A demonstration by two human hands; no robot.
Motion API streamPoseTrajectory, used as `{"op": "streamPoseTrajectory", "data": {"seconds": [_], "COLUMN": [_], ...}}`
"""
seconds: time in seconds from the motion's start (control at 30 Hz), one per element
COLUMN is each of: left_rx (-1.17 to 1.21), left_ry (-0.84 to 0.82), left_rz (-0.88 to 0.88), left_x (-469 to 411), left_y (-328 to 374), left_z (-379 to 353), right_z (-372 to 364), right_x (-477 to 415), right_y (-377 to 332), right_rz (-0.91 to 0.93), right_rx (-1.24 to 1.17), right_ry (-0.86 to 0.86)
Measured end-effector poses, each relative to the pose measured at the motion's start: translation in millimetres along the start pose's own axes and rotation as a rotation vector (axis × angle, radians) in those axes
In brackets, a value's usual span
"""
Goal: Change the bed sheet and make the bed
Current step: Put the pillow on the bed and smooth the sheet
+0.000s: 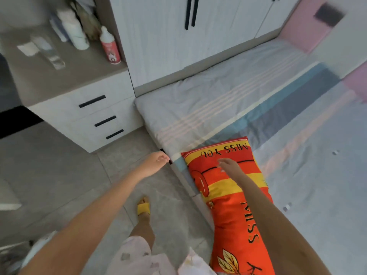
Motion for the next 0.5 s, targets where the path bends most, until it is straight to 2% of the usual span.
{"op": "streamPoseTrajectory", "data": {"seconds": [0.07,0.17,0.4,0.5], "left_rx": [-0.028,-0.023,0.010,-0.048], "left_ry": [-0.013,0.019,-0.088,-0.174], "left_rz": [0.005,0.047,0.057,0.073], "left_x": [-19.0,-53.9,-101.5,-128.0], "left_y": [-15.4,-46.7,-98.2,-123.2], "left_z": [41.7,99.3,140.9,166.4], "right_z": [-15.8,-54.5,-121.3,-126.7], "right_x": [-11.7,-40.4,-96.3,-137.3], "right_y": [-37.9,-92.4,-165.2,-187.2], "right_rz": [-0.017,-0.022,0.023,-0.027], "right_rx": [-0.117,-0.134,-0.022,-0.161], "right_ry": [0.052,0.053,-0.054,-0.043]}}
Point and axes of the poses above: each hand's wrist, its own x-axis away from the middle knuckle, its own z-axis out of the back of the hand, y = z × x, the point moved 9 cm from there along -x, towards the middle knuckle, and after that the axes turned 10 degrees about -z, right-handed, at the moved point
